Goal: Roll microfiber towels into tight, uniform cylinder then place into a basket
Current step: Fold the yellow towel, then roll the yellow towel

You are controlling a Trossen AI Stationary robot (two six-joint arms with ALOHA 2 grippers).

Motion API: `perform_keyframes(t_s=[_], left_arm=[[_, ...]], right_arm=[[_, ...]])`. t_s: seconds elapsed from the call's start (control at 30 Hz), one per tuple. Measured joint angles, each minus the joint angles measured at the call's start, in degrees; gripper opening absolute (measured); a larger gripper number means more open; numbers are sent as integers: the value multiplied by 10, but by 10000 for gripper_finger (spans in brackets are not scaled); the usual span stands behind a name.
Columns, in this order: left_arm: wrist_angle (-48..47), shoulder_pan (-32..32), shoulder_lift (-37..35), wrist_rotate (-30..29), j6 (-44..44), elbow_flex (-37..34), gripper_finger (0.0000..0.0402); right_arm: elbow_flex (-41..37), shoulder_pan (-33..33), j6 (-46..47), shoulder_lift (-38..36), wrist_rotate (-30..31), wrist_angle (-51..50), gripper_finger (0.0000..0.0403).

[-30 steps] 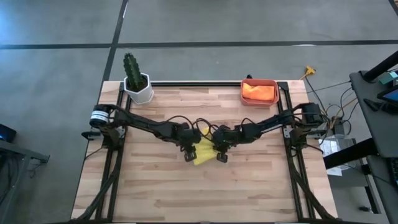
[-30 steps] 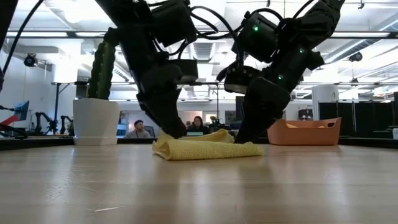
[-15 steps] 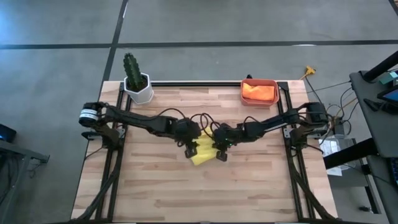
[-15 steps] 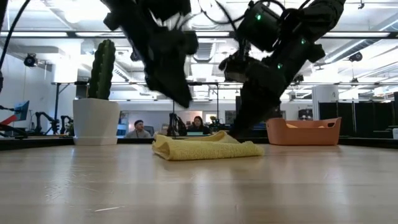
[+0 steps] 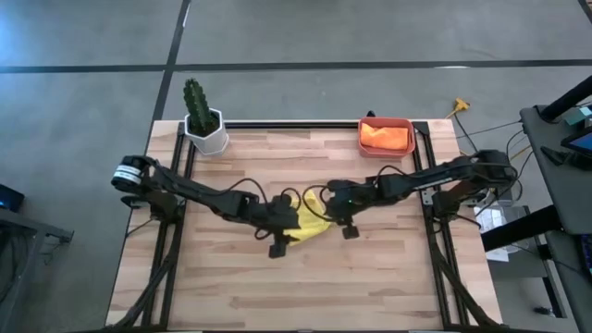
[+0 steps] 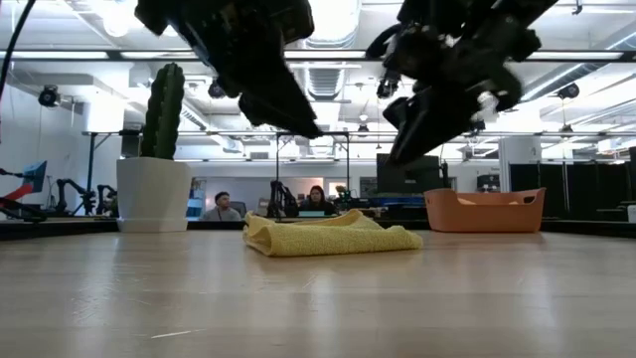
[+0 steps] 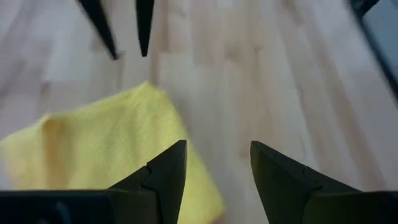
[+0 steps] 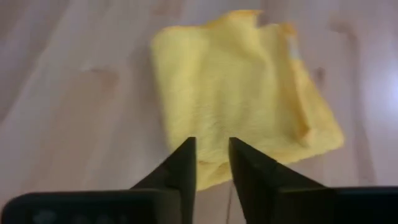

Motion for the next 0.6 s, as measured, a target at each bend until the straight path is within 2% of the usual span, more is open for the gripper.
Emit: perform_keyframes(t_s=[0.13, 0.3, 0.6], left_arm=[[60, -19, 10, 0, -3, -30, 162], [98, -30, 29, -1, -3, -50, 162], [114, -33, 100, -7, -4, -38, 162]], right_arm=[[-10, 0, -50, -10, -40, -29, 139], [-26, 2, -112, -2, -43, -26, 189], [-33, 3, -169, 58, -42, 7, 198]])
